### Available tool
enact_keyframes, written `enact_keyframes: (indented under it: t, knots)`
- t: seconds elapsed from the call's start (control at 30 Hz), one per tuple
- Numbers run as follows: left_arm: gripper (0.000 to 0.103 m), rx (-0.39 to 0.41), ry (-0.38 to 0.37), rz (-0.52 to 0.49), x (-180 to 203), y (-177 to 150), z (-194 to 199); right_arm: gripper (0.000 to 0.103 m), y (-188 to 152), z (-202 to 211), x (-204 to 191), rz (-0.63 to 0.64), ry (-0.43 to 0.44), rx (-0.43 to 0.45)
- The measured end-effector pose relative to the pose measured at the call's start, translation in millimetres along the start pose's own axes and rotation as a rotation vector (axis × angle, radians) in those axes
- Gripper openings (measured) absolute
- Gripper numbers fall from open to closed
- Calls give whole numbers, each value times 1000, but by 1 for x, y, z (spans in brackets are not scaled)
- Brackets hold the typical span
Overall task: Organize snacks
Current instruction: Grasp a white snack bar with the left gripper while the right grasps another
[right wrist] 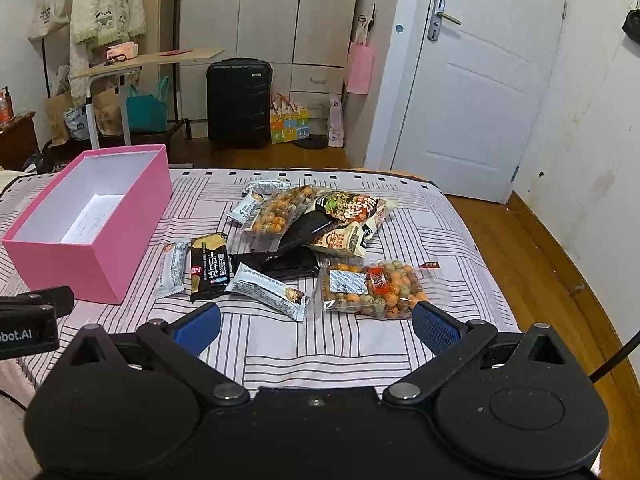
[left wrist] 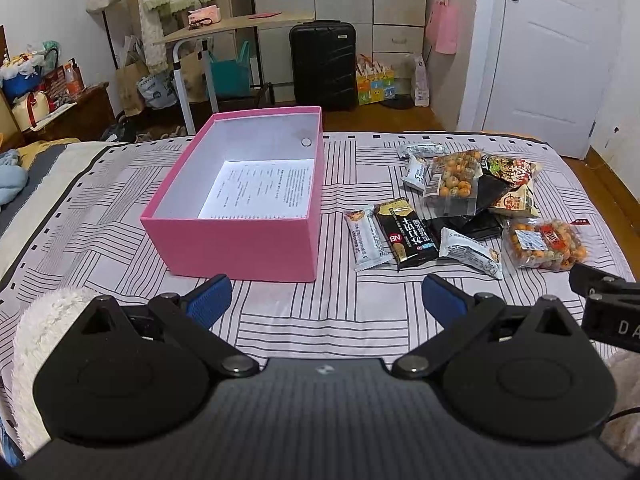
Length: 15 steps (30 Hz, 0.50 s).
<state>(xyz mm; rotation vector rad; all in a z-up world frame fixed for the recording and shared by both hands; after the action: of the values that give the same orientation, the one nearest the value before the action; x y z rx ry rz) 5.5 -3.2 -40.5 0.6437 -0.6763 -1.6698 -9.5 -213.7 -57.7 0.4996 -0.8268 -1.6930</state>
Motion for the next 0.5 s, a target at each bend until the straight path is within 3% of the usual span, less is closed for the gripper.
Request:
enact_keyframes:
  t: [0.3, 0.5]
  knots:
    - [101, -32, -9, 32, -6, 3, -6, 103, 3, -4, 1, 13, 35, 0]
    - [100, -12, -8, -11, -8, 22, -9, 103, 27, -11, 17, -29, 188, -35]
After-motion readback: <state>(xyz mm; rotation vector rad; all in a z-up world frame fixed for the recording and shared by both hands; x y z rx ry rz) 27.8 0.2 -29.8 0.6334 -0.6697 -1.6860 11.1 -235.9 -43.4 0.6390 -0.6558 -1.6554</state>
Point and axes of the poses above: each gripper's, at about its wrist camera, not at the fingertips, and z roughly against the way its jaws point, x to its right, y to its top, the point moved 3 cm from there along -z, roughly the way its jaws point, and after that the axes turned 3 degrees about -z, right-handed, at the moved point
